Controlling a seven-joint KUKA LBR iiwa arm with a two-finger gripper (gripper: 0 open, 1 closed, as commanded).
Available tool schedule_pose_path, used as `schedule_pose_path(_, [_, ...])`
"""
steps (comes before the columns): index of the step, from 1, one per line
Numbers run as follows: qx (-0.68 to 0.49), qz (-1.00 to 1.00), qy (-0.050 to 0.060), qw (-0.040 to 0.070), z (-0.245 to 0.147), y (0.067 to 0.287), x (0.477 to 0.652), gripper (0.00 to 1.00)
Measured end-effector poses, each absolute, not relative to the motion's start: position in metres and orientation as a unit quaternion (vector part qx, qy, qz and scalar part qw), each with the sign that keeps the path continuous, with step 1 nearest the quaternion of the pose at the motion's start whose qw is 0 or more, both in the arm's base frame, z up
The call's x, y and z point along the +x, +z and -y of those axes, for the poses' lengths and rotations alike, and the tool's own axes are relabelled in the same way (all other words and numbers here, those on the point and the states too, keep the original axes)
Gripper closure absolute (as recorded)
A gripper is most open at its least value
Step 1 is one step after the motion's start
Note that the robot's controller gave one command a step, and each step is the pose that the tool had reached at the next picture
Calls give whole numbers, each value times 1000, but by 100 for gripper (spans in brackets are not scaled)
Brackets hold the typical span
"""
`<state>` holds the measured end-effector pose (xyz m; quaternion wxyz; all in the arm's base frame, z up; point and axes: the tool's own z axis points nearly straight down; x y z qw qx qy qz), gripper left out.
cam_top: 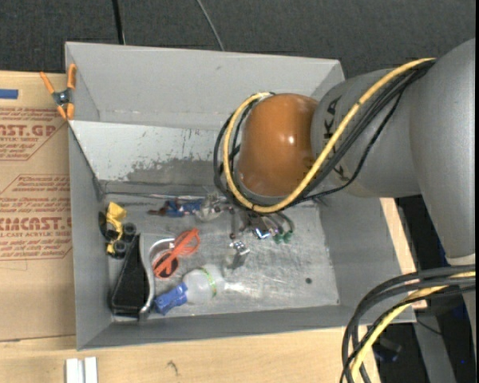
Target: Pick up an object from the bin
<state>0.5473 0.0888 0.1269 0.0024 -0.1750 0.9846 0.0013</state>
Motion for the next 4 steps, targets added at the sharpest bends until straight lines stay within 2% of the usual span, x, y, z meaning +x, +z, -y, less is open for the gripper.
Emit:
schedule_pose_path(1, [-206, -979, 0, 0, -109, 124, 566, 0])
schedule_pose_path(2, [-134, -991, -1, 0, -138, 130, 571, 0])
schedule_pose_path(3, [-366, -931, -1, 11, -160, 89, 583, 100])
schedule_pose_path(4, [-366, -931, -1, 11, -160, 89, 583, 100])
